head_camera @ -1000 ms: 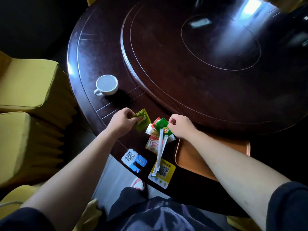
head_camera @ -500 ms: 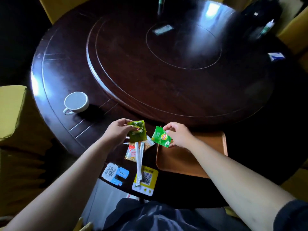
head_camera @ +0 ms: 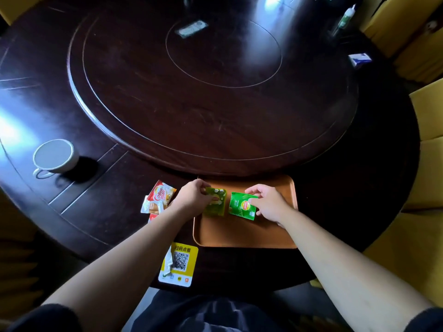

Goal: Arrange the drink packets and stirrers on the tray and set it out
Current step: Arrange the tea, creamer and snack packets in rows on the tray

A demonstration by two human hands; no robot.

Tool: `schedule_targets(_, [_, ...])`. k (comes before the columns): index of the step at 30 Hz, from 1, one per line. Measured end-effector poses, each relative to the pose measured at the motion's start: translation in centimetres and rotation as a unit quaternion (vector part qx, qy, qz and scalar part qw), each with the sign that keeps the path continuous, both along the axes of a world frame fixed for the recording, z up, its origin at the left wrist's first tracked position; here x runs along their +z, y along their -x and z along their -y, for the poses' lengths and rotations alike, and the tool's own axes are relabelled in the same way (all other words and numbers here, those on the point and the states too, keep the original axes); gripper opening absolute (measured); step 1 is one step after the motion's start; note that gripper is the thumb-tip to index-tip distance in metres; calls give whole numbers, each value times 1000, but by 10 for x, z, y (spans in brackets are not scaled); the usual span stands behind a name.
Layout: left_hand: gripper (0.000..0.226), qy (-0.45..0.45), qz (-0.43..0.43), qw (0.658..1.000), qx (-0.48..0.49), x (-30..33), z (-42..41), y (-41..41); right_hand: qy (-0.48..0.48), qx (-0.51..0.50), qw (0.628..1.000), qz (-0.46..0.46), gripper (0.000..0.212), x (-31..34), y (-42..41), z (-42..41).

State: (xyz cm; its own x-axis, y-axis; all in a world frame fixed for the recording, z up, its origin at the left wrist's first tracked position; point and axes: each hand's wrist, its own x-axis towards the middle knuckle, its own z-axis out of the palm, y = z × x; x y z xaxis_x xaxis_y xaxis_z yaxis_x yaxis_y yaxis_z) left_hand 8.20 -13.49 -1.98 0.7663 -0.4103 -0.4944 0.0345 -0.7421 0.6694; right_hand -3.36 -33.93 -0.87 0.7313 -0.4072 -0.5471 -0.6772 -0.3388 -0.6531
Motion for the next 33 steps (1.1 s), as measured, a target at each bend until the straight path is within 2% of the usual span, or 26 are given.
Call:
schedule_targets(2, [44, -27, 54, 998, -22, 1, 3, 2, 30, -4, 1000, 5, 26, -4, 0, 0])
schedule_targets(5, [47, -47, 163, 984, -57, -1, -1, 12, 129, 13, 991, -10, 26, -8, 3, -2])
schedule_targets(8, [41, -63, 256, 953, -148, -6, -5, 32, 203, 22, 979, -25, 25, -9, 9, -12])
schedule_targets(11, [32, -75, 309, 917, -239, -12, -7, 54, 227, 7, 972, -62, 39, -12, 7, -29])
schedule_targets(14, [35, -106, 305, 902, -287, -17, -10, 69, 264, 27, 960, -88, 55, -15, 2, -45])
schedule_targets(17, [49, -119, 304, 893, -310, -23, -14, 74, 288, 61, 952, -83, 55, -17, -1, -52])
schedule_targets(21, [61, -129, 311, 889, -310, -25, -16, 71, 261, 157, 952, -4, 41, -22, -2, -46])
schedule_targets(23, [63, -125, 319, 889, -303, -20, -16, 67, 218, 189, 957, 44, 48, -22, -1, -42])
schedule_targets(26, [60, -132, 343, 880, -301, -14, -18, 64, 219, 143, 962, 80, 49, -20, 2, -40])
schedule_targets(28, [58, -125, 335, 885, -297, -16, -21, 65, 243, 109, 962, 60, 49, -22, 4, -40])
schedule_targets(33, [67, -129, 299, 897, -299, -23, -23, 64, 273, 171, 945, 49, 51, -32, 4, -46])
